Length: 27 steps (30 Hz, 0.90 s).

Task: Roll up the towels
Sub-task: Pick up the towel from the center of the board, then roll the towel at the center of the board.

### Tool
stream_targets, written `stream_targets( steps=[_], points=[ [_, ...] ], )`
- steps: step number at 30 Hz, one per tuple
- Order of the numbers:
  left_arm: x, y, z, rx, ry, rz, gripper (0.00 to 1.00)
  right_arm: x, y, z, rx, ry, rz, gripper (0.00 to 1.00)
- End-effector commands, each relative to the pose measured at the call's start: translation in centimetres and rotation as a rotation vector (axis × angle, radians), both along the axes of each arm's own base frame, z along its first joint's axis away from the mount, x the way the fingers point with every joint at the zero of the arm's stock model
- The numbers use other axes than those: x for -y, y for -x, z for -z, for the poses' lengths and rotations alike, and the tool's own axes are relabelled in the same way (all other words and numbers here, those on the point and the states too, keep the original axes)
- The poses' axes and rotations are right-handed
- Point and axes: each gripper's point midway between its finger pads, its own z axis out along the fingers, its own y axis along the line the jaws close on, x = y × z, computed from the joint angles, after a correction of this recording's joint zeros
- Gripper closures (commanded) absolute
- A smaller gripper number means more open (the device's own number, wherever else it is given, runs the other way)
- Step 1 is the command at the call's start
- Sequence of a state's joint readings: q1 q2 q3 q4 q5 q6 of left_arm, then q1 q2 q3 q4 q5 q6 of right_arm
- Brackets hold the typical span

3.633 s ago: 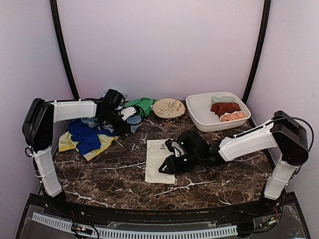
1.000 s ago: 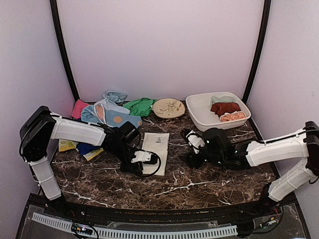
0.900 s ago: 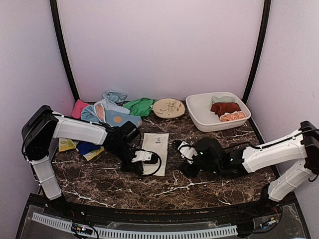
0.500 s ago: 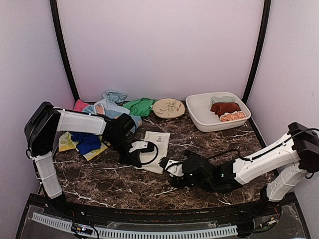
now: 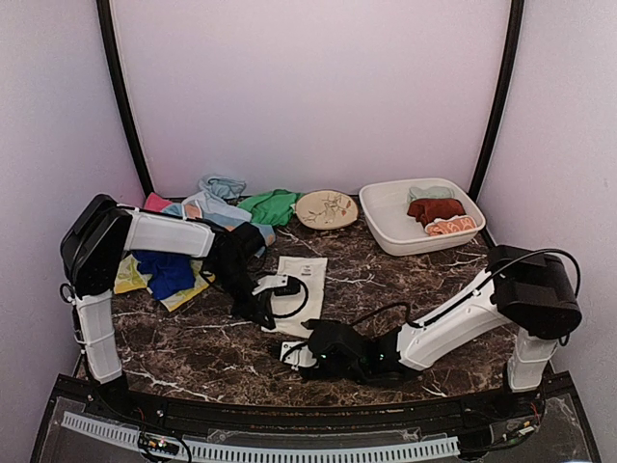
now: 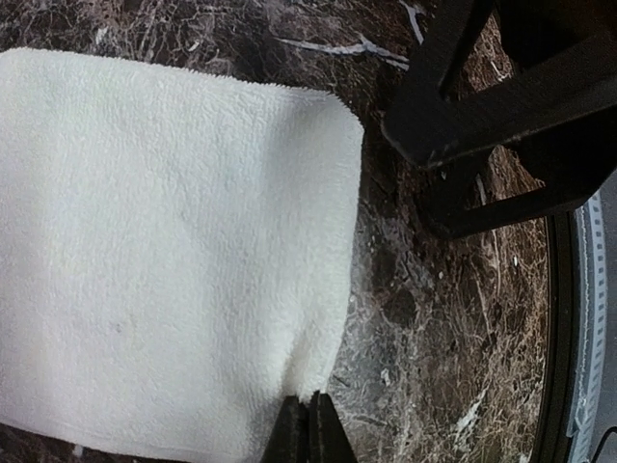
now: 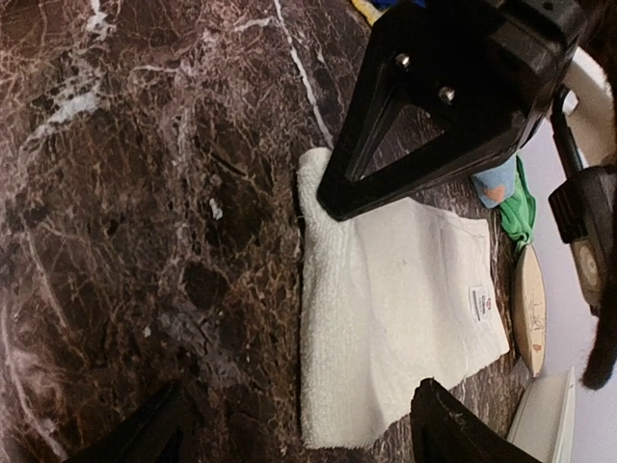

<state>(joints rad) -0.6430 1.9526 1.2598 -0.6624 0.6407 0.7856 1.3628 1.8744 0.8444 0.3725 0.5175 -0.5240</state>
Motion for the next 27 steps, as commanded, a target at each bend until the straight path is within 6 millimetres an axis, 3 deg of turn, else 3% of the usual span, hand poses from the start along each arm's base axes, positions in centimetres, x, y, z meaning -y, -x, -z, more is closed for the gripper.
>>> stream_targets(
  steps=[1,8,16,21,27],
  points=[
    [-0.6,0.8,-0.5,-0.064,0.003,0.012,1.00,-1.8,-1.5,-0.8,0.000,-0.075,-0.003,0.25],
    [-0.5,0.6,-0.7,-0.081,0.009,0.018,1.00,-1.4,-3.3,1.0,-0.043,-0.052,0.004,0.37],
    [-0.7,-0.5,-1.4,-0.114,0.030,-0.015,1.00,-1.5,-3.4,2.9,-0.119,-0.032,0.012,0.60],
    [-0.8,-0.6,-2.0,-0.138,0.052,-0.022,0.99,-1.4,-4.3,3.2,-0.228,-0.071,0.078,0.81],
    [-2.4,-2.5,-2.6,-0.069,0.082,-0.105,0.61,-1.5,-4.3,2.3,-0.430,-0.145,0.118,1.00]
  ],
)
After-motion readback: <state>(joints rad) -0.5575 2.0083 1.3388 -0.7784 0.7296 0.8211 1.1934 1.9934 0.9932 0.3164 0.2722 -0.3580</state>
